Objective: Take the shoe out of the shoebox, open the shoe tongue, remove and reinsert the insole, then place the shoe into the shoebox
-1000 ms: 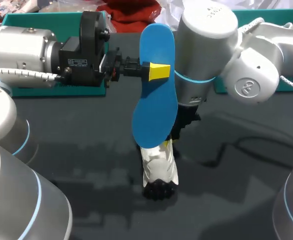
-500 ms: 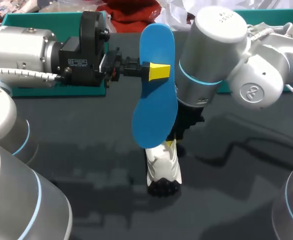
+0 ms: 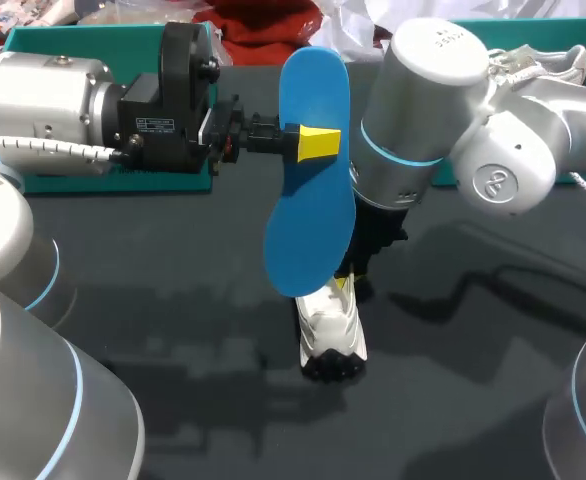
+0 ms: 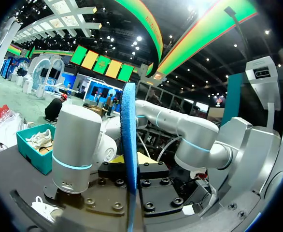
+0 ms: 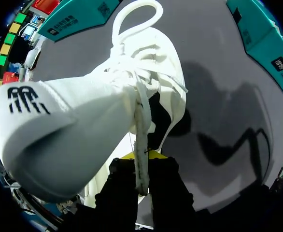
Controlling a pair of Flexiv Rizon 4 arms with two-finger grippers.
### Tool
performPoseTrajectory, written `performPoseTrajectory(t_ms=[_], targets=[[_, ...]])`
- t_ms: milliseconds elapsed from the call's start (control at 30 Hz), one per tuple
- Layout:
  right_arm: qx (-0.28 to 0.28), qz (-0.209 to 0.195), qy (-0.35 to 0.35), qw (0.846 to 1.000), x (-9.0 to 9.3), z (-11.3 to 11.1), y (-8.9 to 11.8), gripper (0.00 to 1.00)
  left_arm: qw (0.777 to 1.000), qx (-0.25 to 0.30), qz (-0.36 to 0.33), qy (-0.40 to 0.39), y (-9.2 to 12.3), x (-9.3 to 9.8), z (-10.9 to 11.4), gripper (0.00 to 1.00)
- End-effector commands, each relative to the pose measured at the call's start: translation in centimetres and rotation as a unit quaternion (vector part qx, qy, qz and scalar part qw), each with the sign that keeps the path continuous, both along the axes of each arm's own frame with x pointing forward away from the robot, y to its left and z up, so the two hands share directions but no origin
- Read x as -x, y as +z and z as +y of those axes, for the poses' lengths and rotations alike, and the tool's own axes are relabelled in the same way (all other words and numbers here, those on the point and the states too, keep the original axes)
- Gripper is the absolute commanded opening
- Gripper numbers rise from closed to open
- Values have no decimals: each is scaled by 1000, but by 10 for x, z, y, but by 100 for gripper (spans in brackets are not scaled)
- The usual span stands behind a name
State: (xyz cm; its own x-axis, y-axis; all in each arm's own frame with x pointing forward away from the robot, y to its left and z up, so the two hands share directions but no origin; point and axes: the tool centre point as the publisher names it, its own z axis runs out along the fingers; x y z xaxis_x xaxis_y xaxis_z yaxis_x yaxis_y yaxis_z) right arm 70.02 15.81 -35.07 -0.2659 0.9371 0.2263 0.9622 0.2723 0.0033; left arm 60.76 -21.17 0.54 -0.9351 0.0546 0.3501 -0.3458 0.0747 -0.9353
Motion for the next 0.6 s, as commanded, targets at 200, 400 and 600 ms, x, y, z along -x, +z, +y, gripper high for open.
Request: performPoseTrajectory(t_ms=[200,400,600], targets=[[-20,7,-1,1000,-7,-1,-19,0,1000,1,0,0,-1,0,-2,0],[-35,7,-11,999,-4,-7,-12,100,1000,1,0,0,-1,0,-2,0],[-49,5,-26,998,2,-19,12,100,1000,1,0,0,-1,0,-2,0]])
